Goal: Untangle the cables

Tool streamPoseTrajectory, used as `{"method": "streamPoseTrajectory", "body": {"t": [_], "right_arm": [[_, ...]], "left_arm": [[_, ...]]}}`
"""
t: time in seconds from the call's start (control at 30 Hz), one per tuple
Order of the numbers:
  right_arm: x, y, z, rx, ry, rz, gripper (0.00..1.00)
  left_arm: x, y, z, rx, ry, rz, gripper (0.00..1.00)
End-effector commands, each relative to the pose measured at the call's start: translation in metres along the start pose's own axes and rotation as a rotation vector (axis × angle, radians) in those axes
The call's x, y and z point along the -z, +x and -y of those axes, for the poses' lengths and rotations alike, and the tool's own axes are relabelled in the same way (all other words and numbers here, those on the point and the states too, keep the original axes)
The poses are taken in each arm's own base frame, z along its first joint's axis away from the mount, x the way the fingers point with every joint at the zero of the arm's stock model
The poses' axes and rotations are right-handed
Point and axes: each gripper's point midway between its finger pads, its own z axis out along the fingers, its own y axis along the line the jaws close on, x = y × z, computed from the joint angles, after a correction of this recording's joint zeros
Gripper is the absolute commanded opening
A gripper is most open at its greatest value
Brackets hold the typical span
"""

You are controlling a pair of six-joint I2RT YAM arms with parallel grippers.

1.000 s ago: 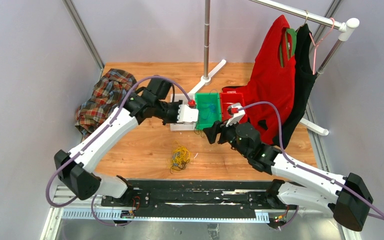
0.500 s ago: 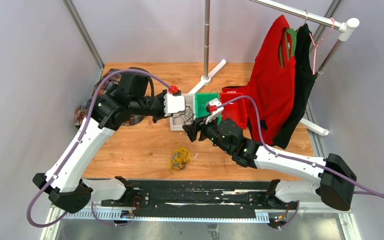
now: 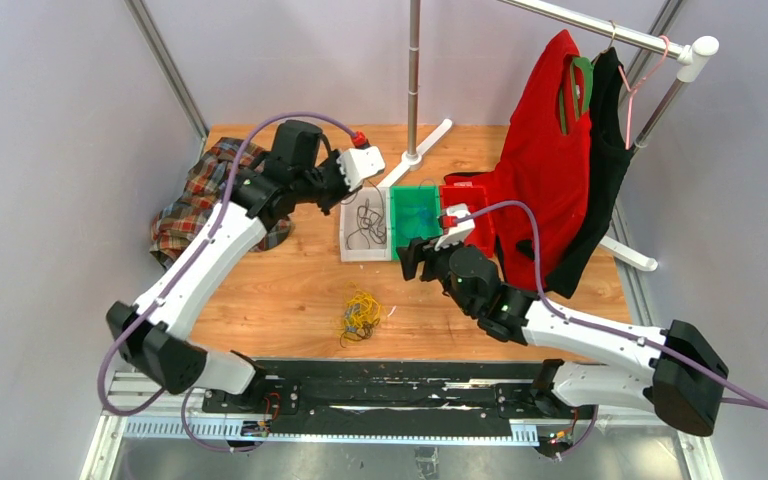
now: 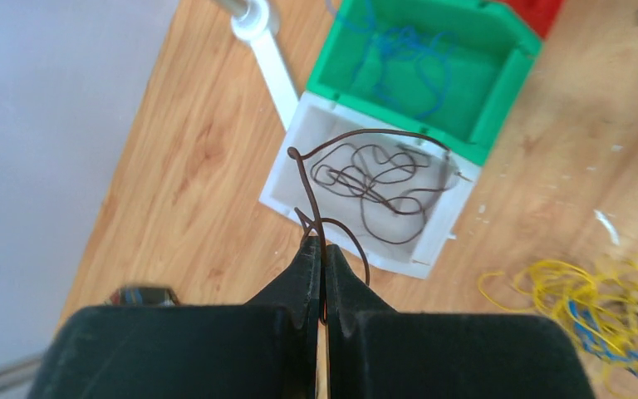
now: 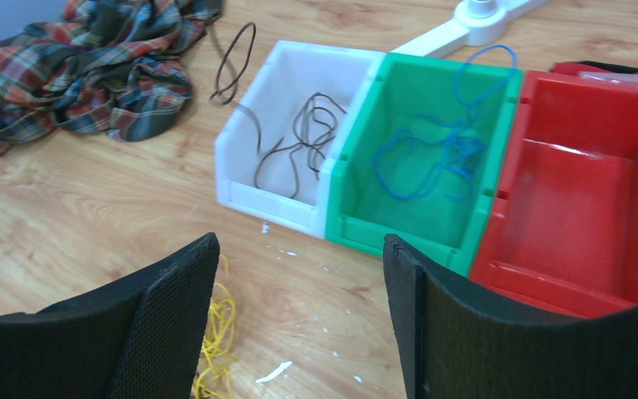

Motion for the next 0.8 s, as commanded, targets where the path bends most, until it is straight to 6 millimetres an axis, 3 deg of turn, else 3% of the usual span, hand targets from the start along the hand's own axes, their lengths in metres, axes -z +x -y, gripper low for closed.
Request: {"method": "streamPoseTrajectory", "body": {"t": [0.0, 0.3, 0.47, 0.6, 0.67, 0.77], "right_arm": [[0.012, 0.003, 0.036, 0.008, 0.143, 0.006, 0.73], [0.027, 0.004, 0.059, 0.02, 0.221, 0.011, 0.74], [0.03, 0.007, 0.065, 0.021, 0.236, 0.006, 0.73], [0.031, 0.007, 0.066, 0.026, 0.237, 0.001, 0.73], [0.031, 0.005, 0.065, 0.025, 0.233, 0.004, 0.73], [0.03, 0.001, 0.063, 0.024, 0.227, 0.01, 0.73]], "left_arm": [[-0.038, 0.019, -0.03, 0.046, -0.131, -0.032, 0.0], [-0.108, 0.063, -0.038, 0.082, -0.169, -0.113, 0.01], [-0.141, 0.095, -0.032, 0.124, -0.172, -0.175, 0.02], [-0.15, 0.107, -0.025, 0.145, -0.151, -0.211, 0.17], [-0.146, 0.104, -0.026, 0.147, -0.148, -0.213, 0.37], [-0.134, 0.091, -0.023, 0.144, -0.106, -0.195, 0.56]]}}
